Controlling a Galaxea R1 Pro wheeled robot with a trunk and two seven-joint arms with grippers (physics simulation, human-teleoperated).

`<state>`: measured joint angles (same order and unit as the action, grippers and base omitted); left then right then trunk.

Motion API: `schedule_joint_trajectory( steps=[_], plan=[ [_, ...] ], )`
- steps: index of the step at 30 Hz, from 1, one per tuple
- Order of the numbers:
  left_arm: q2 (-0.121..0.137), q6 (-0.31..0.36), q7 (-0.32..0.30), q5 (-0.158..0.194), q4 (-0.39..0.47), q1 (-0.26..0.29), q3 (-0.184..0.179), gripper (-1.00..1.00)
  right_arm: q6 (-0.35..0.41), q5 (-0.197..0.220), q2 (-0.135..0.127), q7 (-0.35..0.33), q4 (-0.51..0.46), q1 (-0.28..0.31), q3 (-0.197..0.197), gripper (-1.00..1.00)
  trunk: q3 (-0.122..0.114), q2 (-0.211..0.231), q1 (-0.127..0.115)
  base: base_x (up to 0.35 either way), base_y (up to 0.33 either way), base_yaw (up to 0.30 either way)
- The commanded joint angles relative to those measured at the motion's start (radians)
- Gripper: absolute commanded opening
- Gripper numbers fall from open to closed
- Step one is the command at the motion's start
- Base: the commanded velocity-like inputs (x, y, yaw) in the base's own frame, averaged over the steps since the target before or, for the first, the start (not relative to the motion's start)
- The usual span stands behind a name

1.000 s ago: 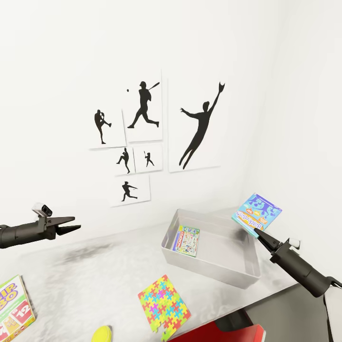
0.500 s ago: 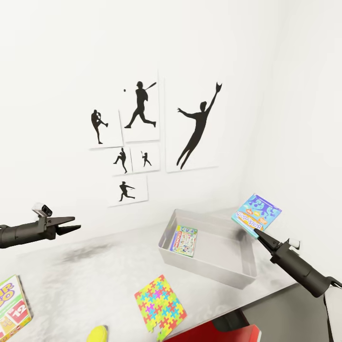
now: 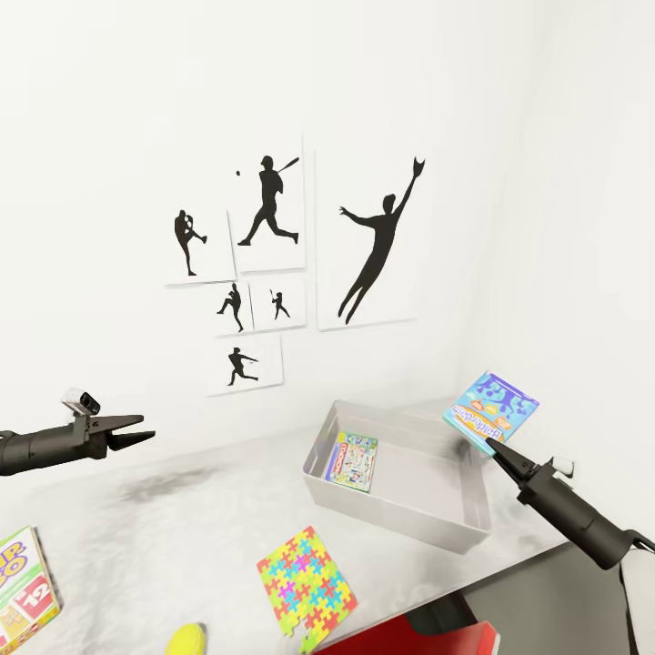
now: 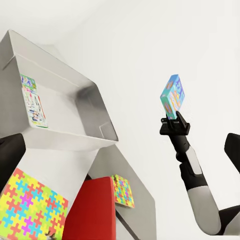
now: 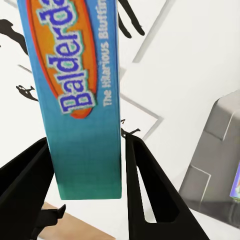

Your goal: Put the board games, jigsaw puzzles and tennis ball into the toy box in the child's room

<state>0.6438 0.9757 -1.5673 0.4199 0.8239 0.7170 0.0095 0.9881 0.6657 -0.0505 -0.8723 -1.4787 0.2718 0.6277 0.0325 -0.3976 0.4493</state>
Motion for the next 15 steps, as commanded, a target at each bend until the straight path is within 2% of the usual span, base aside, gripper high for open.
schedule_joint_trajectory(
  steps=[1, 5, 12, 15],
  plan=[
    [0.000, 0.011, -0.003, 0.000, 0.000, 0.001, -0.001, 1.00, 0.003, -0.003, 0.002, -0.004, 0.000, 0.001, 0.001, -1.00, 0.002, -0.002, 0.001, 0.000, 0.000, 0.000],
    [-0.001, 0.011, -0.003, 0.000, 0.000, 0.001, -0.001, 1.00, 0.003, -0.004, 0.005, 0.027, 0.000, 0.001, -0.006, -1.00, 0.002, -0.002, 0.001, 0.000, 0.000, 0.000],
    [-0.001, 0.011, -0.003, 0.000, 0.000, 0.001, -0.002, 1.00, 0.006, 0.001, 0.006, 0.120, 0.000, 0.001, -0.011, -1.00, 0.002, -0.002, 0.001, 0.000, 0.000, 0.000],
    [-0.001, 0.011, -0.003, 0.000, 0.000, 0.001, -0.001, 1.00, 0.006, 0.001, 0.007, 0.133, 0.000, 0.001, -0.011, -1.00, 0.002, -0.002, 0.001, 0.000, 0.000, 0.000]
  ],
)
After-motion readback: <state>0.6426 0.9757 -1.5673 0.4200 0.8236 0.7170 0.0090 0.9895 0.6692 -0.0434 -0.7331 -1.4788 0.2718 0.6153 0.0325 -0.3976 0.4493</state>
